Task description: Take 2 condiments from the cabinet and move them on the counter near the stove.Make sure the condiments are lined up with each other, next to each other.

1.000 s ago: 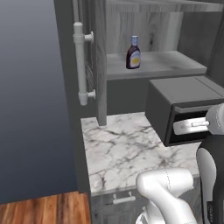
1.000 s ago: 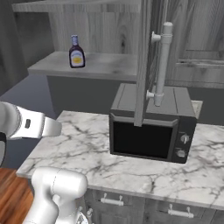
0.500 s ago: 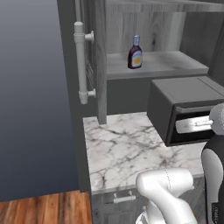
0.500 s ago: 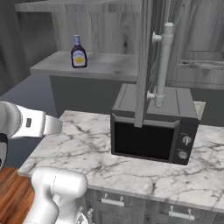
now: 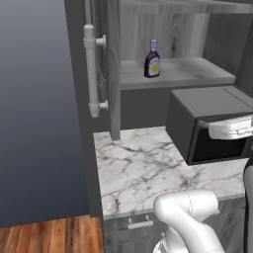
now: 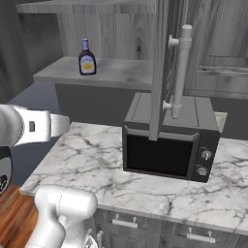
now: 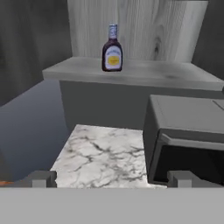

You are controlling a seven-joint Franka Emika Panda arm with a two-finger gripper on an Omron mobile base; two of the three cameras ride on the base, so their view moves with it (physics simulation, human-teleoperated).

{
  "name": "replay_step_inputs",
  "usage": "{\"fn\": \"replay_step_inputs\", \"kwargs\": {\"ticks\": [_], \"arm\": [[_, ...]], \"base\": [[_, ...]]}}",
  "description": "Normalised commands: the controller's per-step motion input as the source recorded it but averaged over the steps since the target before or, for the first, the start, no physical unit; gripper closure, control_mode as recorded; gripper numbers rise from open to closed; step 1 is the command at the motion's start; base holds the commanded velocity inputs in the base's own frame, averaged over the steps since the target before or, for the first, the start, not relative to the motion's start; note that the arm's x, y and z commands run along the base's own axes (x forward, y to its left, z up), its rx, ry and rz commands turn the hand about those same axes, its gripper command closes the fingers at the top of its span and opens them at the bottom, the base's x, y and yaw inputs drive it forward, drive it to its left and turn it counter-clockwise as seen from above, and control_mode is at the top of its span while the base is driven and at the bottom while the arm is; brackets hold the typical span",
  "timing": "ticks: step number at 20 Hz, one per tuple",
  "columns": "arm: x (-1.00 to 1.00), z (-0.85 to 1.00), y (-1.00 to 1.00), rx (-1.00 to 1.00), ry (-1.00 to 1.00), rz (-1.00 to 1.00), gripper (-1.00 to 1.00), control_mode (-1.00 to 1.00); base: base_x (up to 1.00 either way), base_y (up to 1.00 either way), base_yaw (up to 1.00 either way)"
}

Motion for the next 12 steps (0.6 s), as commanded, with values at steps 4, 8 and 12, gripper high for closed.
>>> {"fn": "replay_step_inputs", "kwargs": {"ticks": [4, 8, 12], "arm": [[0.01, 0.18, 0.00, 0.00, -0.37, 0.00, -1.00, -1.00], [0.03, 0.21, 0.00, 0.00, -0.29, 0.00, -1.00, -1.00], [0.11, 0.33, 0.00, 0.00, -0.09, 0.00, -1.00, -1.00]], "base": [[0.00, 0.00, 0.00], [0.00, 0.00, 0.00], [0.00, 0.00, 0.00]]}}
